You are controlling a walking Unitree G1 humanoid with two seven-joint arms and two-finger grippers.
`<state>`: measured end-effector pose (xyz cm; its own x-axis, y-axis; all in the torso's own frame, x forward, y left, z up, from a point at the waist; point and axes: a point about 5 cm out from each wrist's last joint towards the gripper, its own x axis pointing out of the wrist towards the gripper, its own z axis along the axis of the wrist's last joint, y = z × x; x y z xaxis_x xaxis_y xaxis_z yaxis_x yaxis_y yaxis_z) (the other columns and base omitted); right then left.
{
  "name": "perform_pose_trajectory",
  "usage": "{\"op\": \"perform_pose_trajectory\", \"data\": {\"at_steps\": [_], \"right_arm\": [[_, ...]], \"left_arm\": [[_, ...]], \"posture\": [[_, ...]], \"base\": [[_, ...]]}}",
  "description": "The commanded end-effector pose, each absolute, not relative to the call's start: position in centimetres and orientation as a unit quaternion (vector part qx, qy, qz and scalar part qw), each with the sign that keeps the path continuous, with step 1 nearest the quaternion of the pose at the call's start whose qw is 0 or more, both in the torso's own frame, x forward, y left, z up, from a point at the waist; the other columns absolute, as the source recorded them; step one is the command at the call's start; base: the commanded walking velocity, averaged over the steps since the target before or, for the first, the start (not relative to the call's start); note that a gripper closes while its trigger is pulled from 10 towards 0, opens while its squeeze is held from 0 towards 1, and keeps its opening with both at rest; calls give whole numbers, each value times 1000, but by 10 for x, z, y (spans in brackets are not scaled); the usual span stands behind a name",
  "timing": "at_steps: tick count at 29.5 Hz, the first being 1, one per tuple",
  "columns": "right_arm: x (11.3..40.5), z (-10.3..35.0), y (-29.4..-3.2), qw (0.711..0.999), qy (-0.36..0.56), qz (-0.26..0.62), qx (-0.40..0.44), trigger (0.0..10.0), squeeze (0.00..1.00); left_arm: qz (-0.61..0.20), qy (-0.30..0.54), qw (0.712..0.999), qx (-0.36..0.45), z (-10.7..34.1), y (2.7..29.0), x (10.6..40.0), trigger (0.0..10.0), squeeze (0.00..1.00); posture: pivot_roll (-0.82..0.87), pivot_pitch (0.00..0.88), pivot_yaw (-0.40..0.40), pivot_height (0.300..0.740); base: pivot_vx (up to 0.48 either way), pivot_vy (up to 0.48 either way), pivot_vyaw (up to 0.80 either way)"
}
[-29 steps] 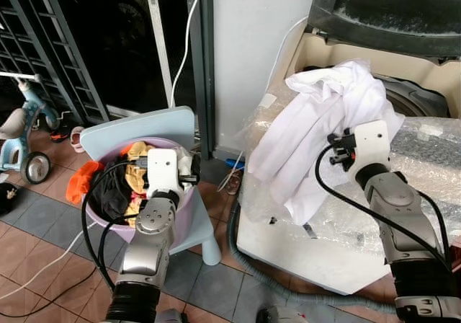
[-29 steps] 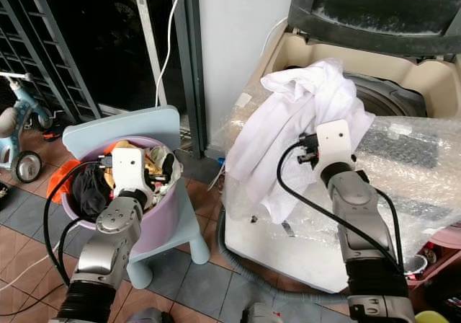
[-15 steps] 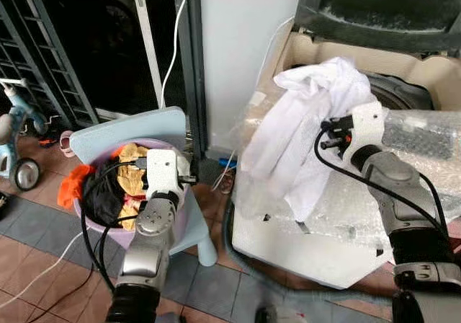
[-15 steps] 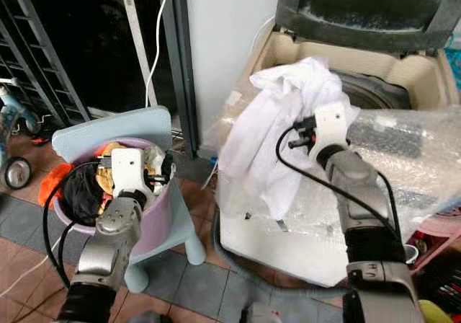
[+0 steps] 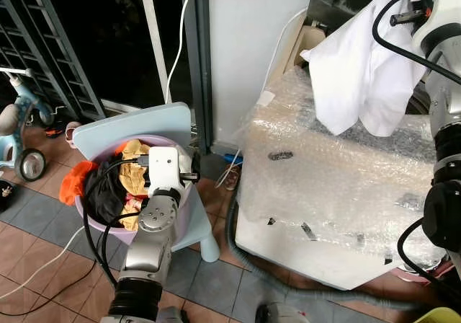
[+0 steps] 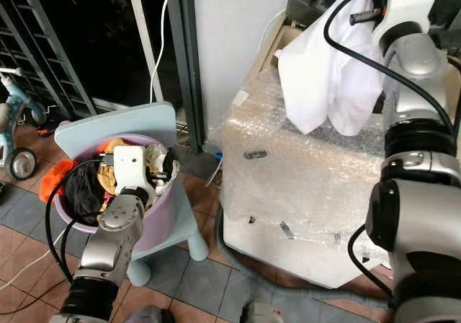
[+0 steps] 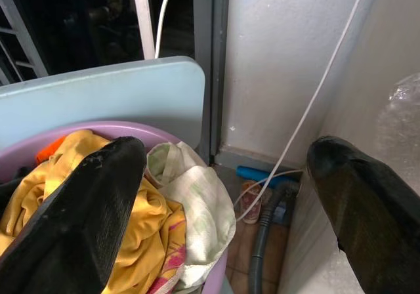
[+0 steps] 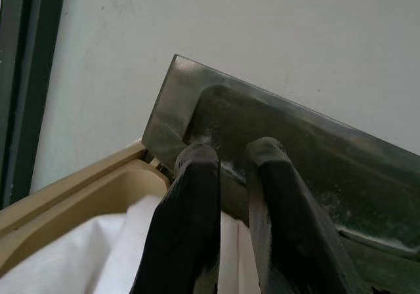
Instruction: Clothes washing
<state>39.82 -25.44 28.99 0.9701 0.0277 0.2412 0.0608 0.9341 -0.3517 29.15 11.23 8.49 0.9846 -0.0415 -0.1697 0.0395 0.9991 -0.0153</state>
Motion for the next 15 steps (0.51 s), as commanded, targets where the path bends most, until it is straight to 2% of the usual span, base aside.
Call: {"op": "perform_pose_trajectory", "data": {"at_steps": [1,4,5,9,15], "right_arm": [[398,287,-251,974,-121,5,-194,10000,1000],[396,277,-253,975,-122,8,-184,10000,1000],[391,280,-251,972,-160,22,-173,10000,1000],[380,283,-238,958,-211,63,-184,10000,1000],[352,253,-226,968,-206,63,-129,10000,1000]], "left_arm": [[-15,84,996,-4,85,114,292,10000,0],[-15,85,996,-11,85,114,292,10000,0],[-16,89,996,-18,84,113,291,10000,0],[-11,89,996,-21,84,115,291,10000,0],[-5,85,996,-38,84,116,288,10000,0]], "posture": [[-78,0,-16,740],[-87,0,-3,740],[-85,0,-4,740],[-95,0,0,740],[-95,0,3,740]], "base": [[0,0,0],[0,0,0],[0,0,0],[0,0,0],[0,0,0]]}}
